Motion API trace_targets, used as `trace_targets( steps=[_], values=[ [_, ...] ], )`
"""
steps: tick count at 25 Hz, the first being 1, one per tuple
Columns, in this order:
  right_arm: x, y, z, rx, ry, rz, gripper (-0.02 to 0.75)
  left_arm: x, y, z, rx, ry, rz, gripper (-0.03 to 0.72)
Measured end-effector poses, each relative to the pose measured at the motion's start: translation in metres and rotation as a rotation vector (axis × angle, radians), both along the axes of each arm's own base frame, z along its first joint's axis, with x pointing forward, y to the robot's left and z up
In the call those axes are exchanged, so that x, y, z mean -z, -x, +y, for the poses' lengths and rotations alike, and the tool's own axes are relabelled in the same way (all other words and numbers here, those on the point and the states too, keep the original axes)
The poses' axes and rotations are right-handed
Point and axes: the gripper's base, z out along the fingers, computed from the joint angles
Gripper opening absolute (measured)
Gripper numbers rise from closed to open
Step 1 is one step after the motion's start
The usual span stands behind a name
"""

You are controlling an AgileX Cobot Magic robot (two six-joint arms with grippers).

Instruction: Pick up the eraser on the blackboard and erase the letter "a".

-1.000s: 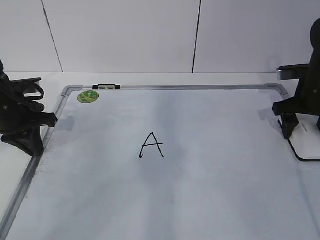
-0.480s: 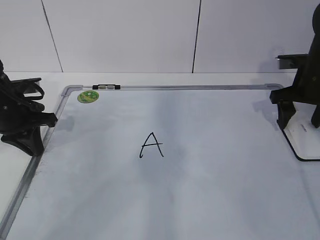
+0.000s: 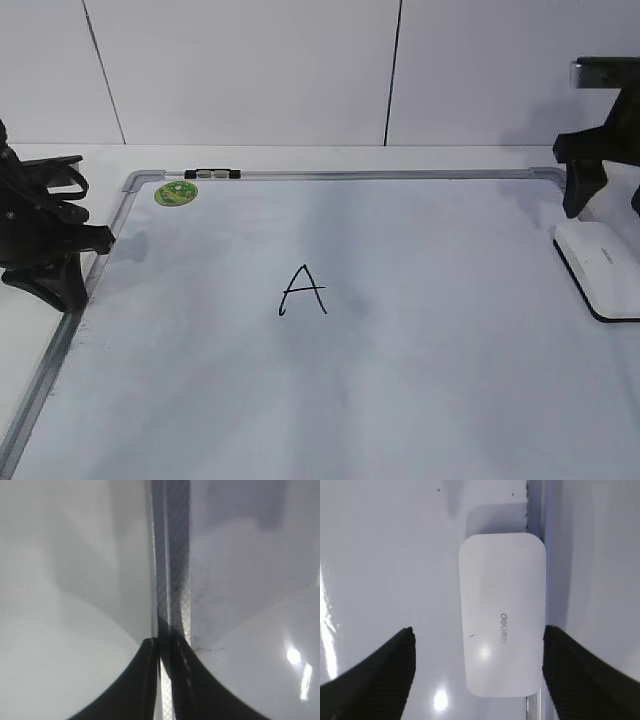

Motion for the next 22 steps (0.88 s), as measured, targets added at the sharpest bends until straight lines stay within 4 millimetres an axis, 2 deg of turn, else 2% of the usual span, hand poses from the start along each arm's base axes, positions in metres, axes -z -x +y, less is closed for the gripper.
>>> trace_targets(
  steps=[3, 5, 10, 12, 17, 20, 22],
  values=[
    [-0.020, 0.007, 0.002, -0.011, -0.028, -0.049, 0.599, 0.000, 0.000, 0.000, 0.001, -0.002, 0.000, 0.074],
    [-0.032, 0.012, 0.004, -0.014, -0.041, -0.079, 0.598, 0.000, 0.000, 0.000, 0.004, -0.005, 0.001, 0.113],
    [-0.049, 0.022, 0.004, -0.019, -0.046, -0.103, 0.594, 0.000, 0.001, 0.002, 0.015, -0.018, 0.006, 0.302],
    [-0.052, 0.025, 0.004, -0.020, -0.050, -0.109, 0.594, 0.000, 0.001, 0.003, 0.018, -0.025, 0.008, 0.351],
    [-0.063, 0.031, 0.005, -0.023, -0.057, -0.135, 0.594, -0.006, 0.004, 0.006, 0.042, -0.054, 0.006, 0.389],
    [-0.069, 0.034, 0.005, -0.026, -0.056, -0.149, 0.594, -0.021, 0.007, 0.007, 0.046, -0.057, -0.036, 0.403],
    [-0.072, 0.036, 0.006, -0.031, -0.066, -0.158, 0.594, -0.032, 0.008, 0.007, 0.046, -0.056, -0.066, 0.440]
  ],
)
